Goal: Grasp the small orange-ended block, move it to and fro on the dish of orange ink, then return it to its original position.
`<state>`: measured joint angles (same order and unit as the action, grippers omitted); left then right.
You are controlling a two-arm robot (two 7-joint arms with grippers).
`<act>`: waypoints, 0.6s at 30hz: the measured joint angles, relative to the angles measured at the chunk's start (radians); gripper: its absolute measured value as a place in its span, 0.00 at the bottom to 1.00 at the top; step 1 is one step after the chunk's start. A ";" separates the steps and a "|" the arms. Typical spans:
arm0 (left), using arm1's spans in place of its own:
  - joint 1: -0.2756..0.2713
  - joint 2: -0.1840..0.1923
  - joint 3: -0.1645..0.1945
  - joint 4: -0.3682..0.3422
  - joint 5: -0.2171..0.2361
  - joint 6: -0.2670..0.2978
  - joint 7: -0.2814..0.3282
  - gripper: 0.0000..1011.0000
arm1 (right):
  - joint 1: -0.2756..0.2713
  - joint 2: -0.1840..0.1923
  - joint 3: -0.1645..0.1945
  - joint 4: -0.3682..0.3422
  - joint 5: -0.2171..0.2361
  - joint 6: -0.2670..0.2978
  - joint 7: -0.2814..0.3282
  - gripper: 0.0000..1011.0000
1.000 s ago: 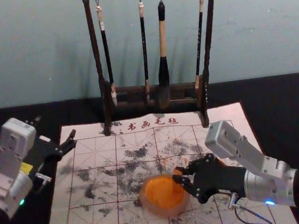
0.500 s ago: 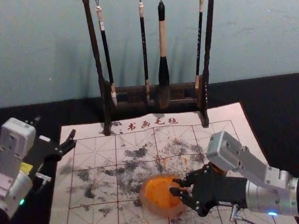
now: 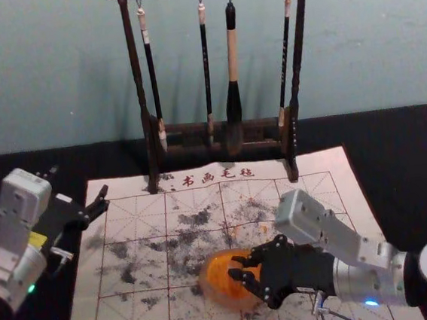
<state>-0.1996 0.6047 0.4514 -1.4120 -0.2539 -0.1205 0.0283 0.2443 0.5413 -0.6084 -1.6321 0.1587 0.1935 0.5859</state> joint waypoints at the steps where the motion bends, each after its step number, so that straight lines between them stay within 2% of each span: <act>1: 0.000 0.000 0.000 0.000 0.000 0.000 0.000 0.99 | 0.003 -0.003 -0.002 0.003 -0.002 0.001 0.000 0.10; 8: 0.000 0.000 0.000 0.000 0.000 0.000 0.000 0.99 | 0.028 -0.029 -0.013 0.032 -0.021 0.008 -0.008 0.10; 18: 0.000 0.000 0.000 0.000 0.000 0.000 0.000 0.99 | 0.051 -0.047 -0.004 0.061 -0.032 0.019 -0.019 0.10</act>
<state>-0.1995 0.6047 0.4514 -1.4120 -0.2539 -0.1205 0.0283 0.2955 0.4945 -0.6124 -1.5710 0.1271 0.2121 0.5673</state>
